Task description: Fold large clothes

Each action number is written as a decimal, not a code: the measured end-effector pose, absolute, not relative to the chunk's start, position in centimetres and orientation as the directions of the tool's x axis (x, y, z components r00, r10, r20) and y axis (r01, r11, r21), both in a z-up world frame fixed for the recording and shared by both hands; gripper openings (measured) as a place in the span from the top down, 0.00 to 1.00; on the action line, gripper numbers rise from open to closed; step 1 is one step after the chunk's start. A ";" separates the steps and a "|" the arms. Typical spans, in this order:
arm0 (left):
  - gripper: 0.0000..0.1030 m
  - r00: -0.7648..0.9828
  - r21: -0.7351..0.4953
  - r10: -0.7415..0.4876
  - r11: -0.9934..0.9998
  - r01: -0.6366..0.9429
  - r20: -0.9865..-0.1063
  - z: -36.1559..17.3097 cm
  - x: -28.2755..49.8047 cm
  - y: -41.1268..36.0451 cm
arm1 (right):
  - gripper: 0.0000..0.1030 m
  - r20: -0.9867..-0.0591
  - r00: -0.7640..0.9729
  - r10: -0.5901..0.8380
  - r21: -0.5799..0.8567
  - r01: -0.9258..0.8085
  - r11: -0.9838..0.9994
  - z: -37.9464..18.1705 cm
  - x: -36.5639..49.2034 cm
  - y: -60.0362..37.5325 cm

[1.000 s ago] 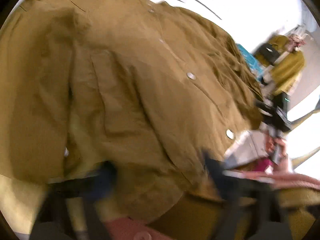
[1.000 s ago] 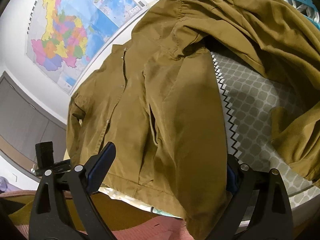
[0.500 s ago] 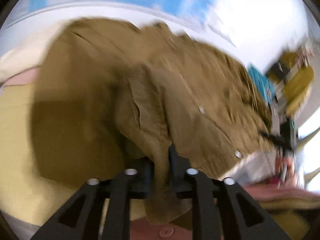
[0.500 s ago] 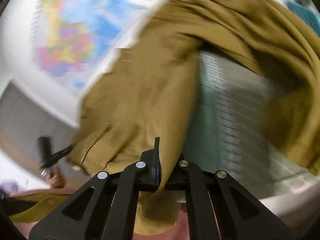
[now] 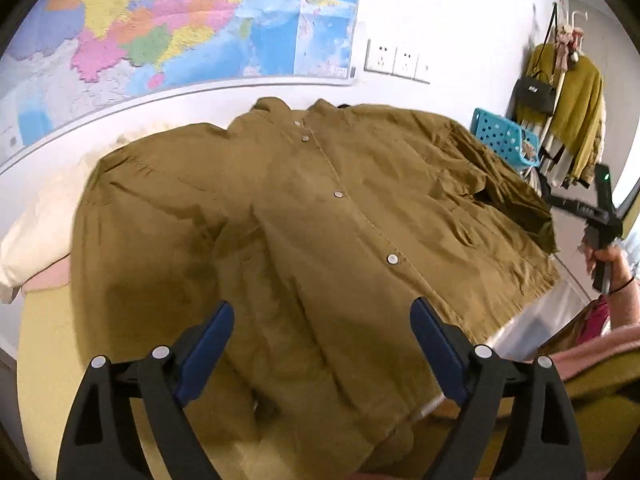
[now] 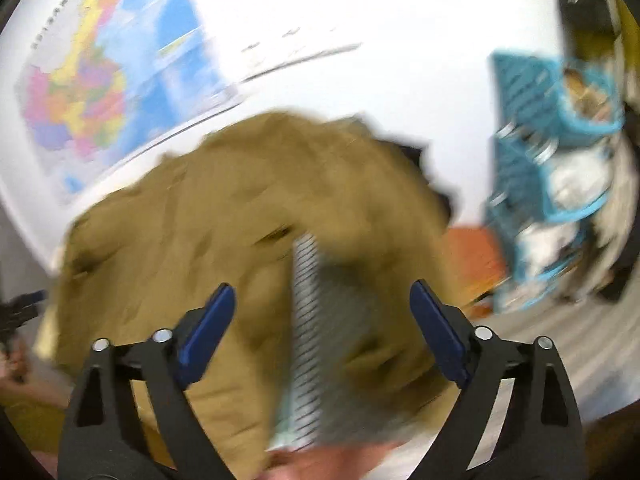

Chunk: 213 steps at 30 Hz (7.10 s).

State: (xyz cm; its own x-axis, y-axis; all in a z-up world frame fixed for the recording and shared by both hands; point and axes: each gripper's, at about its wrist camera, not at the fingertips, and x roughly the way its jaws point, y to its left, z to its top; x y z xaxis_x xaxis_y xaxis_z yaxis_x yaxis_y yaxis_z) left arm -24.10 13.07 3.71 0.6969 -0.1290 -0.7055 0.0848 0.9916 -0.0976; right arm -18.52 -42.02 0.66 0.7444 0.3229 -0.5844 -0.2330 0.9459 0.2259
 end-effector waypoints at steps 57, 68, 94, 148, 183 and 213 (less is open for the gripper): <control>0.86 0.402 -0.337 -0.469 0.871 0.356 -0.787 -1.2 -8.5 9.1 | 0.52 -0.733 0.380 0.564 0.428 -0.385 0.817 2.3 4.9 -21.6; 0.90 0.531 -0.118 -0.227 0.966 0.230 -0.817 1.5 -7.9 14.1 | 0.84 -0.626 0.521 0.581 0.450 -0.366 0.814 6.0 7.4 -23.0; 0.85 0.550 0.099 -0.024 0.976 0.192 -0.835 3.6 -4.5 17.3 | 0.28 -0.672 0.510 0.538 0.203 -0.571 0.795 -0.6 -1.3 -18.1; 0.14 0.580 -0.073 0.060 0.976 -0.203 -0.813 0.0 -21.9 34.4 | 0.24 -0.654 -0.011 0.756 0.270 -0.937 0.220 -0.8 -16.1 6.2; 0.57 0.618 -0.243 -0.397 0.915 0.321 -0.678 13.1 -10.2 18.5 | 0.99 -0.251 0.144 0.957 0.575 -0.773 0.267 4.2 -9.9 -4.4; 0.12 0.772 -0.267 -0.293 0.949 0.165 -0.563 13.8 -14.6 26.3 | 0.87 -0.217 0.151 0.964 0.801 -0.537 0.264 0.2 -2.0 -10.1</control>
State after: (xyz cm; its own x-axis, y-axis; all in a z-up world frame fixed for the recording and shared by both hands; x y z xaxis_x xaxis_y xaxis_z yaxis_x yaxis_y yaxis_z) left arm -14.63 26.31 13.76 0.7725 -0.2930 -0.5634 0.1651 0.9494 -0.2673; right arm -1.97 -10.07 0.16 0.1512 0.9644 -0.2170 -0.5368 0.2644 0.8012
